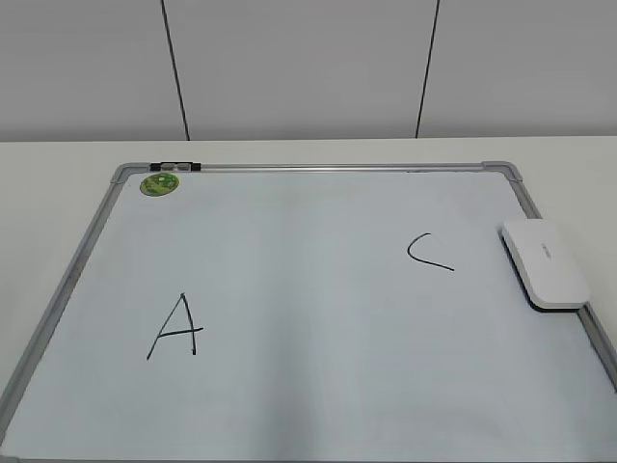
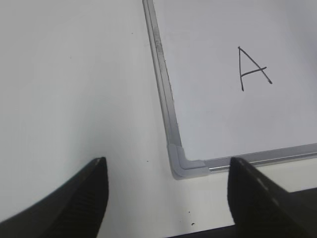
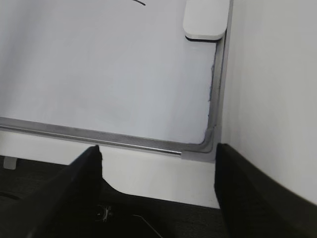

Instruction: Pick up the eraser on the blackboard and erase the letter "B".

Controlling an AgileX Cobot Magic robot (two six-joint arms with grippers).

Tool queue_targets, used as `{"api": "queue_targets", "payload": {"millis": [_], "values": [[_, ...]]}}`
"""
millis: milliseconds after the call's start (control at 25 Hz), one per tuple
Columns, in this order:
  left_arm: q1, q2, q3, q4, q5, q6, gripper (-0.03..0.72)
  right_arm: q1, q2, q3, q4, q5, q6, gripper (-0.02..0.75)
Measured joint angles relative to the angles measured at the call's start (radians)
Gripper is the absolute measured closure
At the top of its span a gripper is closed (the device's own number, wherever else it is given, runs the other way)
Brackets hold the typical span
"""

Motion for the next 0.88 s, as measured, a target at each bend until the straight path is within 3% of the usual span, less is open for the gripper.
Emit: {"api": "queue_targets", "payload": {"millis": [320, 880], "values": [[0.000, -0.066, 0.029, 0.000, 0.039, 0.000, 0.141, 0.000, -0.219, 0.063, -0.120, 0.085, 0.002, 0.216], [0.000, -0.067, 0.038, 0.000, 0.041, -0.002, 0.158, 0.000, -0.260, 0.080, -0.129, 0.079, 0.004, 0.216]]}}
